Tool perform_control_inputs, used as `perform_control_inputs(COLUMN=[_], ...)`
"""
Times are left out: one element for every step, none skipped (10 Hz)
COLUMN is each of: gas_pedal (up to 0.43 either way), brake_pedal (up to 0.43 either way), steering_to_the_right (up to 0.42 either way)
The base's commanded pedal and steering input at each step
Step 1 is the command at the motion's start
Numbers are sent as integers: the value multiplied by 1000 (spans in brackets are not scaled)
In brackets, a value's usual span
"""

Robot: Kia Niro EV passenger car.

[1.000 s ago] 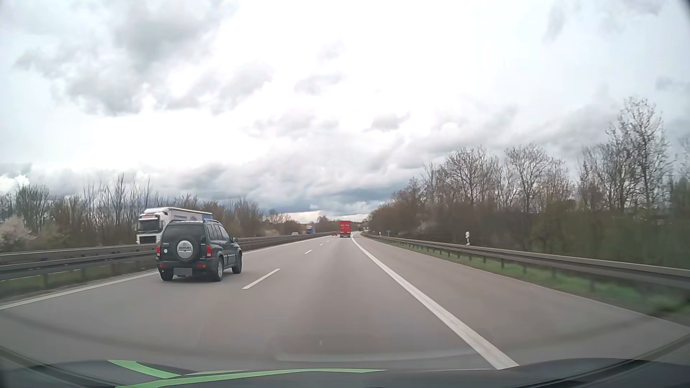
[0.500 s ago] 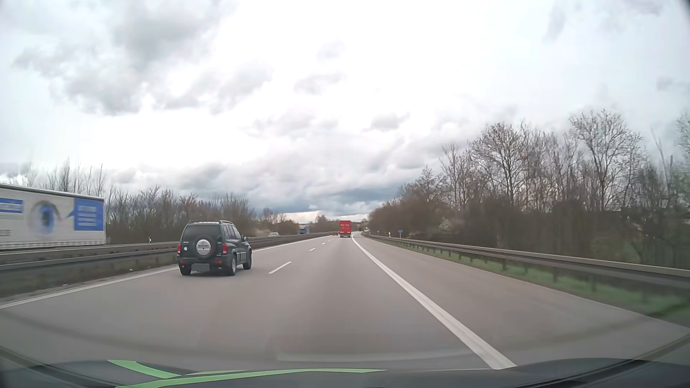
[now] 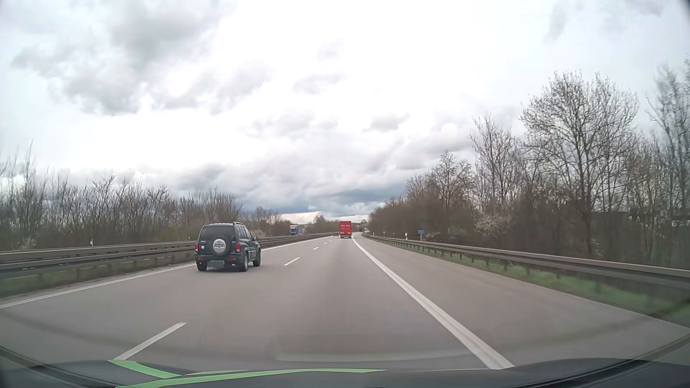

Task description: Follow the waypoints while adhering to traffic rules and regulations

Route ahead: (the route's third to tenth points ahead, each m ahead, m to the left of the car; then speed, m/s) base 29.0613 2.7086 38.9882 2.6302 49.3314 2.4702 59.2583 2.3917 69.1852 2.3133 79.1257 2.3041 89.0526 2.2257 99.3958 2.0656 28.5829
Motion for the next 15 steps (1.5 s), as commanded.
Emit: perform_control_inputs(gas_pedal=[390, 390, 390, 390, 390, 398, 398, 398, 398, 398, 398, 398, 398, 409, 409], brake_pedal=[0, 0, 0, 0, 0, 0, 0, 0, 0, 0, 0, 0, 0, 0, 0], steering_to_the_right=[-1, -1, -1, -1, -1, -1, -1, 0, 0, 0, 0, 0, 0, 0, 0])
